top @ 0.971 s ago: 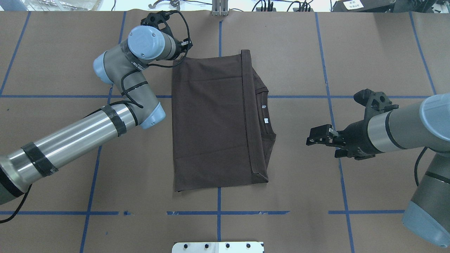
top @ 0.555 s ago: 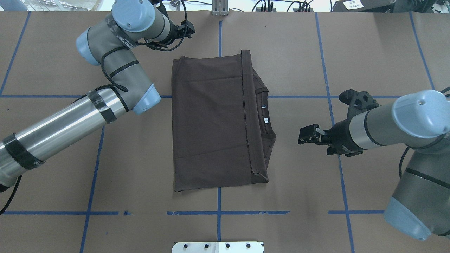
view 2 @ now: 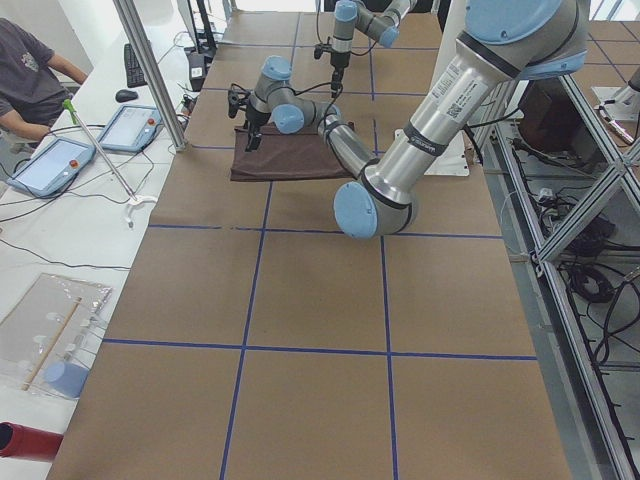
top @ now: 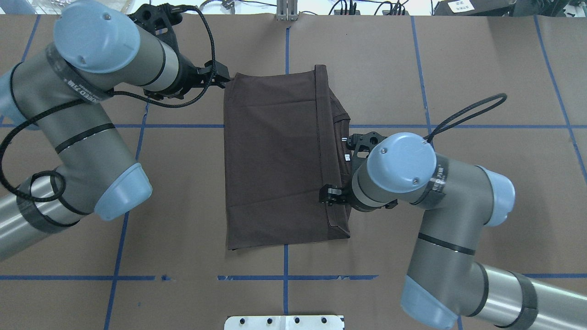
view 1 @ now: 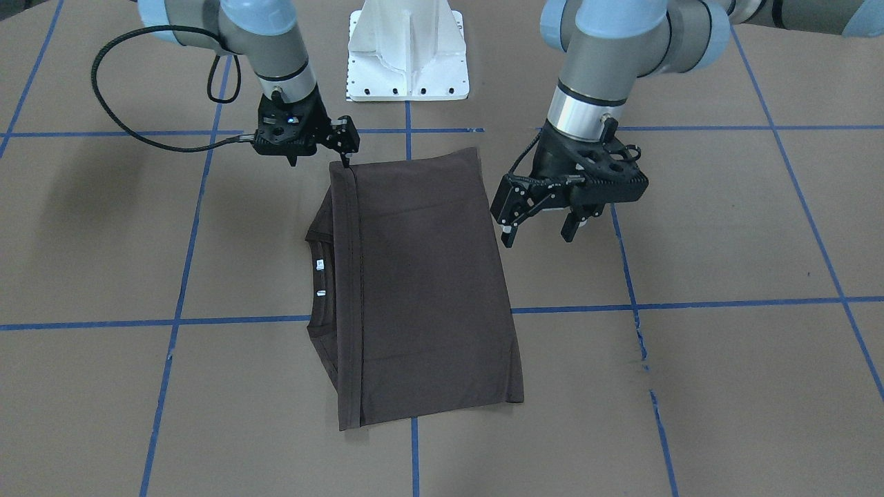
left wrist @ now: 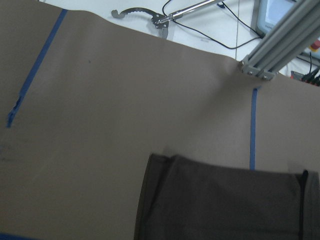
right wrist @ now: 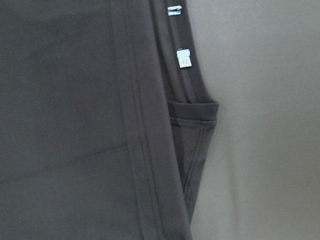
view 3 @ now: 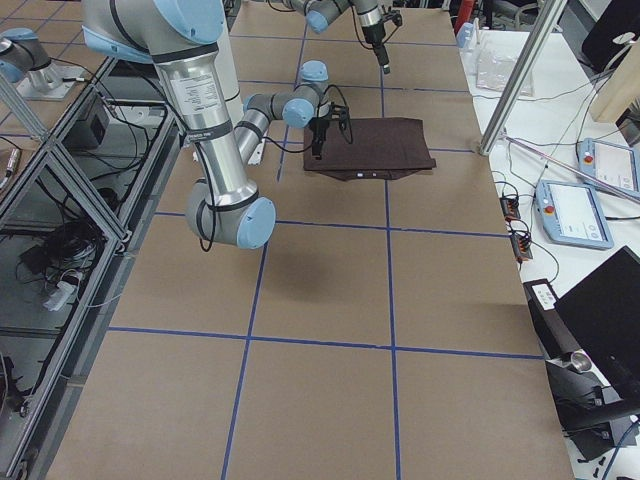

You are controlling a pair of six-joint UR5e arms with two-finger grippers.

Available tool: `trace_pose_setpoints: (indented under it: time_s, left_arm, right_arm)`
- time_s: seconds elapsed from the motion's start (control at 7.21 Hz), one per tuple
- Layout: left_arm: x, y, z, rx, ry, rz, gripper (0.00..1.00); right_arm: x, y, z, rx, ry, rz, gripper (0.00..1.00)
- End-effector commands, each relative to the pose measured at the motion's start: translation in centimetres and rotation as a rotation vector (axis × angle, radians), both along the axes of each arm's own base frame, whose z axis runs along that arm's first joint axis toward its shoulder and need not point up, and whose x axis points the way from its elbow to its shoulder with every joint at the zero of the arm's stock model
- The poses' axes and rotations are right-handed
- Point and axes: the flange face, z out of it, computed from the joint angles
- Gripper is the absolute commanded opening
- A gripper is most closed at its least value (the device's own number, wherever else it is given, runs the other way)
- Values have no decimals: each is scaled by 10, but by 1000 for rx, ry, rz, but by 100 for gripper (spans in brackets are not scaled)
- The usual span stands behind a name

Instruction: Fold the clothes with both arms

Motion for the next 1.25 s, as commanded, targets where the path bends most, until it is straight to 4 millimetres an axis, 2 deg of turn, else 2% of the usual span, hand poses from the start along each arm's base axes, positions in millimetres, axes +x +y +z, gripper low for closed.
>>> trace_pose_setpoints:
  time_s: [0.0, 0.14, 0.42, 0.69, 1.11]
  left_arm:
    - [6, 26, -3, -10, 3, 36, 100]
    - [3, 30, 4, -14, 0, 39, 100]
    - [4, 30, 6, -15, -2, 41, 100]
    - [6, 29, 12, -22, -10, 42, 100]
    - [4, 30, 15, -22, -13, 40, 100]
  right_arm:
    - [-46, 8, 4, -1, 69, -54, 100]
    - [-66, 0, 6, 4, 95, -73, 100]
    - [-78, 0, 25, -2, 137, -98, 100]
    - [-77, 3, 31, -1, 221, -158, 100]
    - [-75, 5, 40, -7, 238, -169, 100]
